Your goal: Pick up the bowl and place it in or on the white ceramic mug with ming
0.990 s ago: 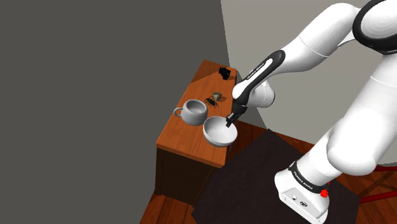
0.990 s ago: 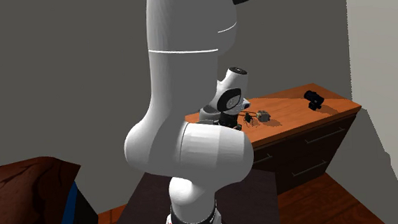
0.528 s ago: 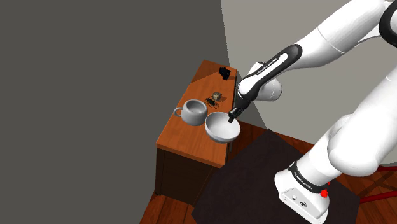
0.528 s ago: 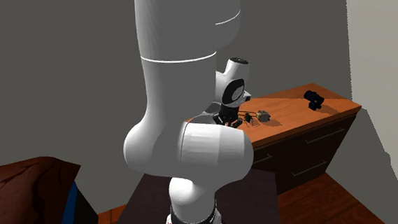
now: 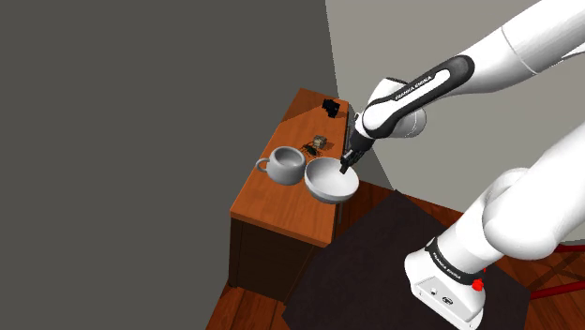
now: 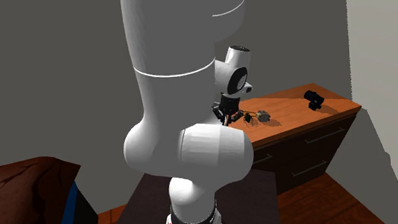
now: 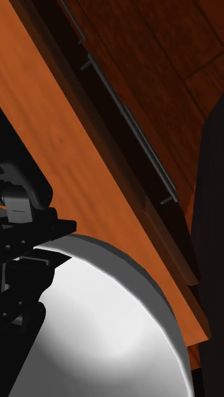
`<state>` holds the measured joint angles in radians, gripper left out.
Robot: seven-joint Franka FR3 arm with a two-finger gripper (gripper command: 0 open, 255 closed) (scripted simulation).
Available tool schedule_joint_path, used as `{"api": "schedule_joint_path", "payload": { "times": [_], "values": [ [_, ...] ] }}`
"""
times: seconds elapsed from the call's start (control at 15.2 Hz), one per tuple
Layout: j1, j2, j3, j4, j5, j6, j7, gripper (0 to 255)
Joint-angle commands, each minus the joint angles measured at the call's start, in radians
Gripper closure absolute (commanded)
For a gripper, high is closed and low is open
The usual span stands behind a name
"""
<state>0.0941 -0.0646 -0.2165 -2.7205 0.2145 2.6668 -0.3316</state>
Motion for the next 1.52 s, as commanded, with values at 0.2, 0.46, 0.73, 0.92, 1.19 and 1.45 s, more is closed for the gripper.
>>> {"api": "schedule_joint_path", "payload": {
  "times": [0.2, 0.46, 0.73, 0.92, 1.19, 1.45],
  "values": [
    [-0.014, -0.077, 0.004, 0.011, -0.061, -0.084, 0.052, 255],
    [-0.026, -0.135, 0.01, 0.022, -0.094, -0.149, 0.08, 255],
    [-0.035, -0.187, 0.016, 0.037, -0.118, -0.215, 0.103, 255],
    [-0.04, -0.217, 0.02, 0.049, -0.129, -0.256, 0.114, 255],
    [-0.013, -0.077, 0.026, 0.213, -0.092, -0.282, 0.116, 255],
    [0.002, 0.057, 0.033, 0.388, -0.063, -0.325, 0.12, 255]
  ]
}}
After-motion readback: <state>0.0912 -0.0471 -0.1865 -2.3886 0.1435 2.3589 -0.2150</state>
